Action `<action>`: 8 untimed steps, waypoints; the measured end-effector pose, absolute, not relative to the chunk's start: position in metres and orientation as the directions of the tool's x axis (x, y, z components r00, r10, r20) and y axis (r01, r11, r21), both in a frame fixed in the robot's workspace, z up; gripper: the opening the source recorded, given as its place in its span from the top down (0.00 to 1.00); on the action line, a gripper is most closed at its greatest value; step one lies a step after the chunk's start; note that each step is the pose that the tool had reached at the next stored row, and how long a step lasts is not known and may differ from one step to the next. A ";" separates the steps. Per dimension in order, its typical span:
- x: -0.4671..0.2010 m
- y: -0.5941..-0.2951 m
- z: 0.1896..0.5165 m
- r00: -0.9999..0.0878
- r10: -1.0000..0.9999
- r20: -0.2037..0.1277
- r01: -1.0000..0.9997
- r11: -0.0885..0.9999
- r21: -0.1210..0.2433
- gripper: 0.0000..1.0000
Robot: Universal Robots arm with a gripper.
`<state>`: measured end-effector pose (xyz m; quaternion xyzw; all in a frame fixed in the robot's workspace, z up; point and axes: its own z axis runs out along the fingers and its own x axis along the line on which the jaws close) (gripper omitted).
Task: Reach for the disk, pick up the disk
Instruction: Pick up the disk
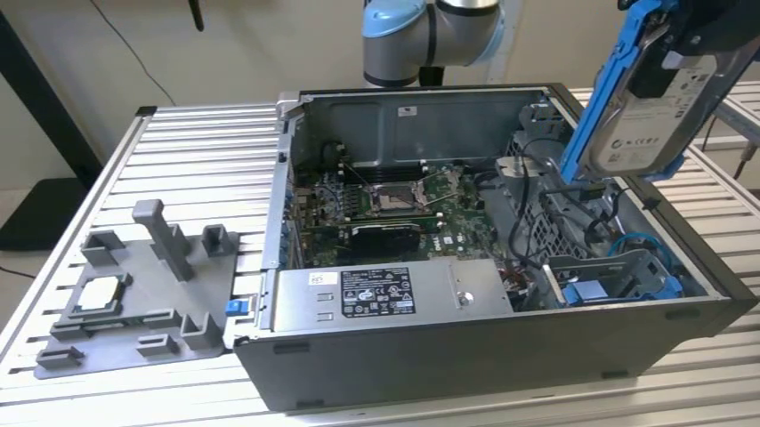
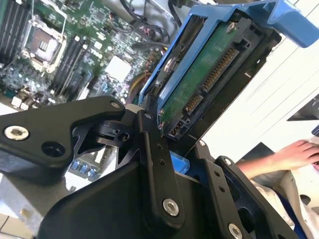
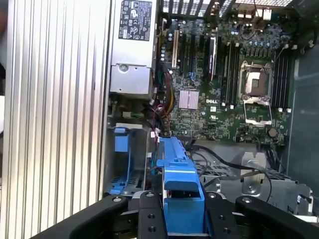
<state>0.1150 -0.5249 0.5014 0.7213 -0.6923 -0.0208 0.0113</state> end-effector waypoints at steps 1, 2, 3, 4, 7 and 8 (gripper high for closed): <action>0.114 -0.529 0.501 0.041 -0.999 -0.014 -0.998 -0.041 0.045 1.00; 0.113 -0.533 0.500 0.041 -0.999 -0.014 -0.998 -0.041 0.045 1.00; 0.112 -0.537 0.500 0.041 -0.999 -0.014 -0.998 -0.041 0.045 1.00; 0.111 -0.542 0.500 0.041 -0.999 -0.014 -0.998 -0.041 0.045 1.00; 0.107 -0.554 0.499 0.041 -0.999 -0.014 -0.998 -0.041 0.045 1.00; 0.106 -0.557 0.498 0.041 -0.999 -0.014 -0.998 -0.041 0.045 1.00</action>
